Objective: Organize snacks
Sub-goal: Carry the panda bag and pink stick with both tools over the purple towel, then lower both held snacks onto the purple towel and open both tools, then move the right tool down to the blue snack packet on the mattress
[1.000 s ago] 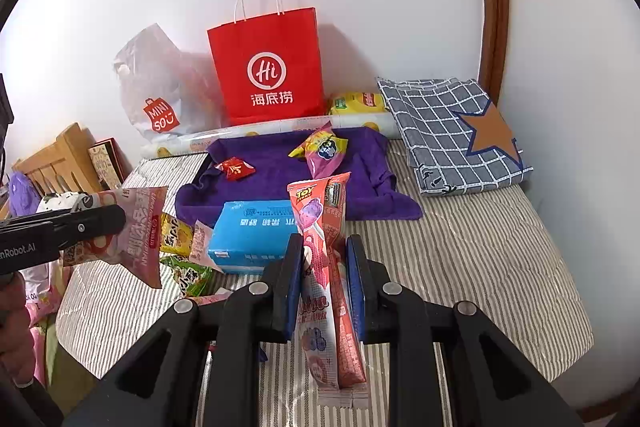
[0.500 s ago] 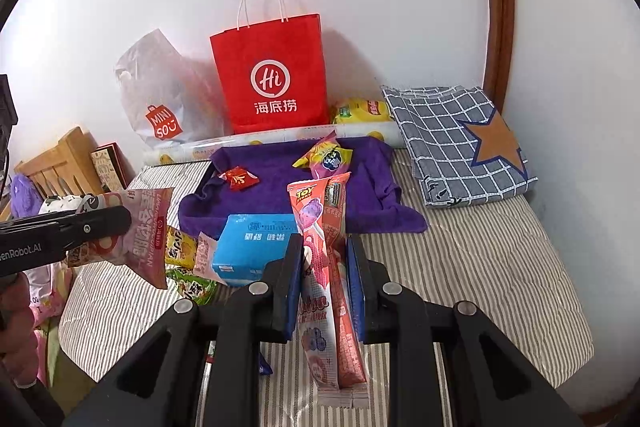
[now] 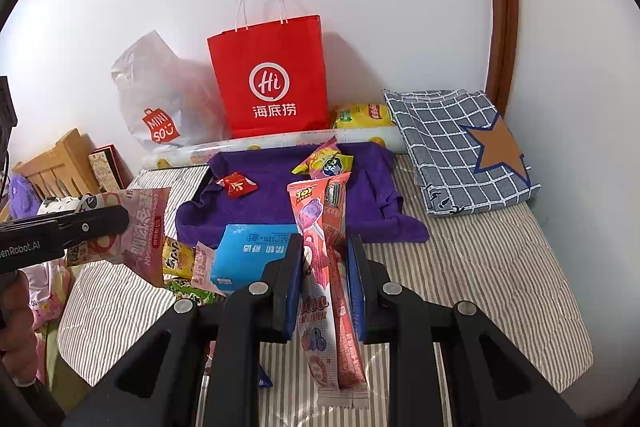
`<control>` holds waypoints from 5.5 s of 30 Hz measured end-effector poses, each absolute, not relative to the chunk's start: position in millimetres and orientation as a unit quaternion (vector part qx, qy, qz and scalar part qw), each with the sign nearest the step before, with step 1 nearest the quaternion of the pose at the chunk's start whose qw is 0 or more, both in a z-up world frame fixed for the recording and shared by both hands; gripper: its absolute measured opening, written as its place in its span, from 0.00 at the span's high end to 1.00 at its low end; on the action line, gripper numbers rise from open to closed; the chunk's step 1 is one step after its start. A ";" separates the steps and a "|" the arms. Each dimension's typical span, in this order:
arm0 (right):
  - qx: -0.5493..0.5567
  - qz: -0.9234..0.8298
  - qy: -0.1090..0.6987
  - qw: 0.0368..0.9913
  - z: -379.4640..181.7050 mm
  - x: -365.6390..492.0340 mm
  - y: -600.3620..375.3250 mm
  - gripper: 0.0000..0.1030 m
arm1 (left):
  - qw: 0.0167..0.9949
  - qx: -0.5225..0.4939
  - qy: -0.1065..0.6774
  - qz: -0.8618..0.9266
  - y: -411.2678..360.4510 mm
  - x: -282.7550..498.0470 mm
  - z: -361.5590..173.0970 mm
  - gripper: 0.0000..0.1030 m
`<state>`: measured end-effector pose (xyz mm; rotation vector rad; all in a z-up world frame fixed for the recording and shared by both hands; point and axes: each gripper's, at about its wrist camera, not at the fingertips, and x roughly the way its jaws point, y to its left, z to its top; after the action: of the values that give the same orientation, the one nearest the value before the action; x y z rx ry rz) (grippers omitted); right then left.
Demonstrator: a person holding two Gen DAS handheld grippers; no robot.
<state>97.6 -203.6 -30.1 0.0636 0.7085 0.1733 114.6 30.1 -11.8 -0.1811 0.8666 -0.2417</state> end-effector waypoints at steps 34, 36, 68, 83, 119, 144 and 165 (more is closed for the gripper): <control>0.051 0.080 0.376 0.922 -68.3 216.6 -211.4 0.79 | 0.883 -0.106 0.451 -0.074 57.0 214.5 -45.9 0.64; 0.052 0.079 0.380 0.920 -73.3 227.7 -211.6 0.79 | 0.881 -0.106 0.455 -0.070 60.5 223.4 -49.7 0.64; 0.052 0.072 0.439 0.894 -157.9 348.4 -203.5 0.79 | 0.831 -0.099 0.541 -0.086 53.9 336.8 -143.9 0.64; 0.039 0.086 0.455 0.885 -165.5 350.3 -198.8 0.57 | 0.819 -0.094 0.557 -0.103 49.4 344.4 -150.9 0.45; 0.024 0.066 0.401 0.914 -66.5 154.7 -183.7 0.26 | 0.888 -0.080 0.447 -0.068 89.0 165.4 -38.7 0.33; -0.010 0.194 0.471 0.861 -169.4 57.5 -127.5 0.28 | 0.885 -0.069 0.456 -0.061 105.6 110.4 -56.6 0.33; -0.084 0.196 0.456 0.864 -199.0 55.7 -99.5 0.24 | 0.884 -0.062 0.459 -0.061 107.2 106.7 -58.7 0.33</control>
<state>55.7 -99.5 -199.0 -0.1758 0.9565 0.4099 106.7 107.2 -58.7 -0.1282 0.9548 -0.1279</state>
